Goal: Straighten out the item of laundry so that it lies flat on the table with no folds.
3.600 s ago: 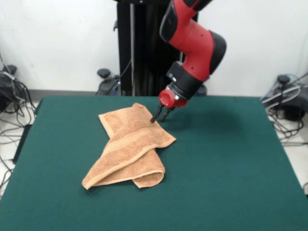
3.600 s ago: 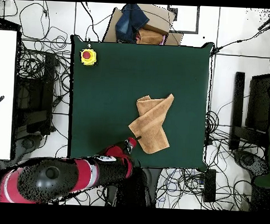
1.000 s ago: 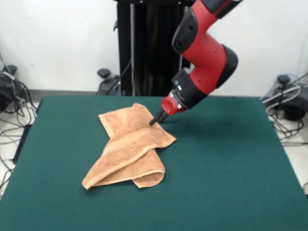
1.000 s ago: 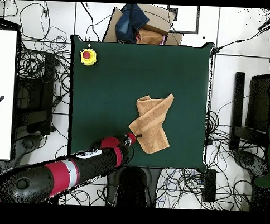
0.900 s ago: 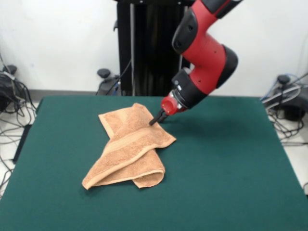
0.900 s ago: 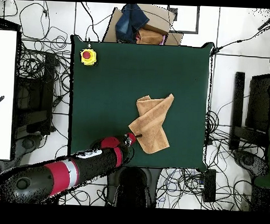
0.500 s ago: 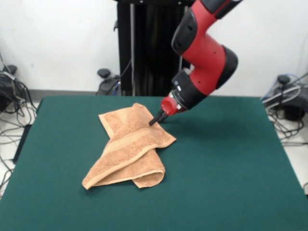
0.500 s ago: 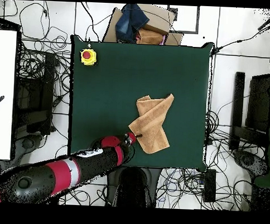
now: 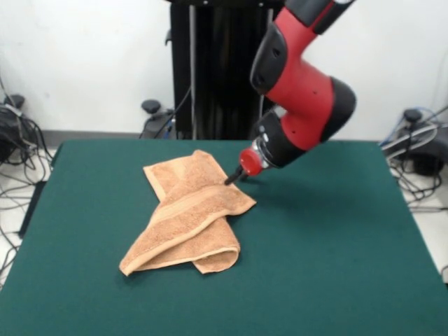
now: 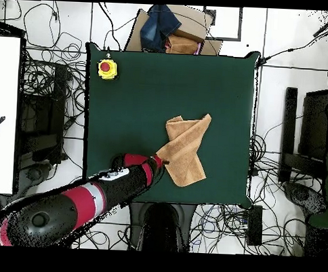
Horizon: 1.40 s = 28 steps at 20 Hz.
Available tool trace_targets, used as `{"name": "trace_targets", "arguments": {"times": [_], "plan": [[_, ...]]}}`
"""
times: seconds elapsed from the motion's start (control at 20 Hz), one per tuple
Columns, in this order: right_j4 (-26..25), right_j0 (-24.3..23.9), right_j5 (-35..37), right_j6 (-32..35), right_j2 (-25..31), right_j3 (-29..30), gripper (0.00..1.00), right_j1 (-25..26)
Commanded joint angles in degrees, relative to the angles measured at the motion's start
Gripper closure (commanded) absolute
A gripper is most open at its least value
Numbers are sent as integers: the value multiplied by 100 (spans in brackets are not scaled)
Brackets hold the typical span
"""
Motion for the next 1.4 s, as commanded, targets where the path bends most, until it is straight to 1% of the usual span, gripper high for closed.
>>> {"name": "trace_targets", "arguments": {"times": [0.05, 0.35, 0.5, 0.75, 1.05, 1.25, 1.4], "plan": [[-149, -49, 675, 1068, 488, -1164, 0, -137], [-212, 54, 590, 1262, 438, -1155, 0, -156], [-245, 67, 385, 1301, 428, -1158, 0, -119], [-361, 0, 77, 1283, 493, -992, 0, -193], [-507, -14, -169, 1303, 400, -920, 0, -74], [-610, -137, -413, 1291, 471, -718, 0, -142], [-727, -138, -595, 1331, 446, -506, 0, -225]]}}
